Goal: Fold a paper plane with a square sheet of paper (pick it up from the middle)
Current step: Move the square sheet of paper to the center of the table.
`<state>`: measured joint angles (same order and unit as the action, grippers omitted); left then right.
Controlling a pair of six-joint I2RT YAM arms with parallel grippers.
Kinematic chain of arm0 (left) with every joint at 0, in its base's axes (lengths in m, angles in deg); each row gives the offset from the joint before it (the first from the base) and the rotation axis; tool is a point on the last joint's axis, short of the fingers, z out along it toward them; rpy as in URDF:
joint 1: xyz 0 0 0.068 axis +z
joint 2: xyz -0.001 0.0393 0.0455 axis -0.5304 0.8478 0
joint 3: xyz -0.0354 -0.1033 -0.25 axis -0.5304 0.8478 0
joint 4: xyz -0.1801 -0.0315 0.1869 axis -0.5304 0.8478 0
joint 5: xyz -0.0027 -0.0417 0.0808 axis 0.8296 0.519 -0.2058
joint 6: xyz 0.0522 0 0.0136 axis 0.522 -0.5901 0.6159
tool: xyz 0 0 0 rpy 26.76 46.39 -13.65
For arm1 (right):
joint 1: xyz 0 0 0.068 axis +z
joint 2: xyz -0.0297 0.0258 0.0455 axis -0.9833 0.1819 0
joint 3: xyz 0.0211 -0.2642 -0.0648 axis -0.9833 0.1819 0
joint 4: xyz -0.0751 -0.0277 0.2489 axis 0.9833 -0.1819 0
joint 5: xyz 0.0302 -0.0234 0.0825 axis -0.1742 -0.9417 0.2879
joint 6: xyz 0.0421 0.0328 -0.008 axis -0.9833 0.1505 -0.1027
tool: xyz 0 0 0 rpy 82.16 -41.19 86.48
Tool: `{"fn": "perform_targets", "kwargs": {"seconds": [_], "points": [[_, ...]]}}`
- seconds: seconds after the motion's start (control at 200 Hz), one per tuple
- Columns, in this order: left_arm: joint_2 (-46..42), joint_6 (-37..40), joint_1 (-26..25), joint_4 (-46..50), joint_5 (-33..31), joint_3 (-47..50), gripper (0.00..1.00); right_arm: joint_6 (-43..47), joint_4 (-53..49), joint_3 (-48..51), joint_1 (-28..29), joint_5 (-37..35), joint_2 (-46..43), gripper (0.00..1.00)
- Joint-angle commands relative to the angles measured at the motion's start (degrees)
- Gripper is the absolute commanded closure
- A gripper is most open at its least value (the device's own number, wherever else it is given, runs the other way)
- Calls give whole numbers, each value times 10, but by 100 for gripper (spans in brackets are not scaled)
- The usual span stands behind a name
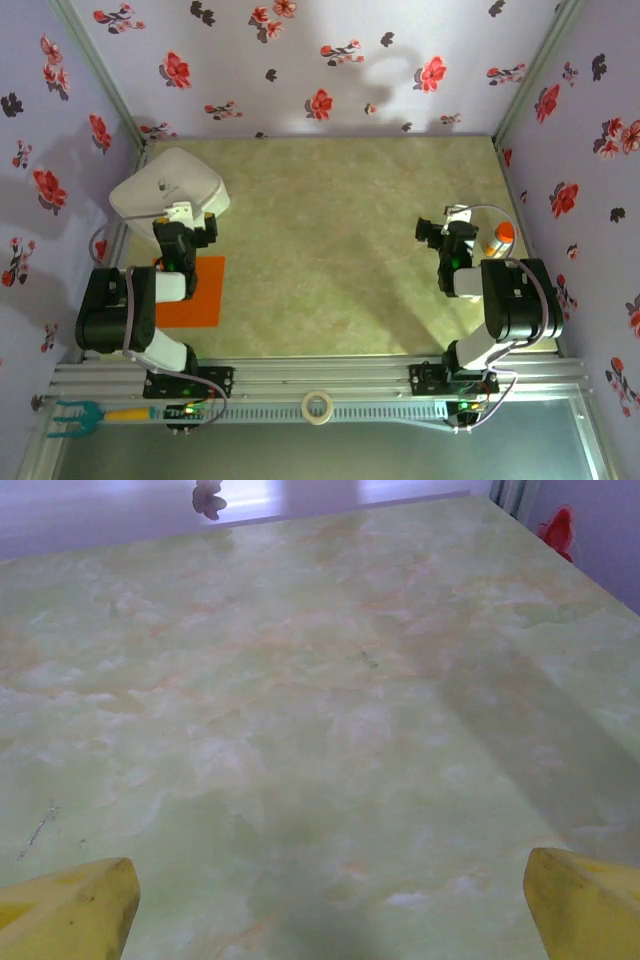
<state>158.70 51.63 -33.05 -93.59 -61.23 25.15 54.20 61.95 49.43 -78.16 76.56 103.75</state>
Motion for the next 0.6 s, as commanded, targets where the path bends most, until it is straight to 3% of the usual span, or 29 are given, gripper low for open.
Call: {"fn": "perform_targets", "kwargs": {"seconds": [0.0,0.595], "points": [[10,1,-2,19,18,-4,0,-4,2,-9,-4,-10,-2,1],[11,-3,3,23,22,-5,0,-9,-1,-11,-11,0,0,1]]}}
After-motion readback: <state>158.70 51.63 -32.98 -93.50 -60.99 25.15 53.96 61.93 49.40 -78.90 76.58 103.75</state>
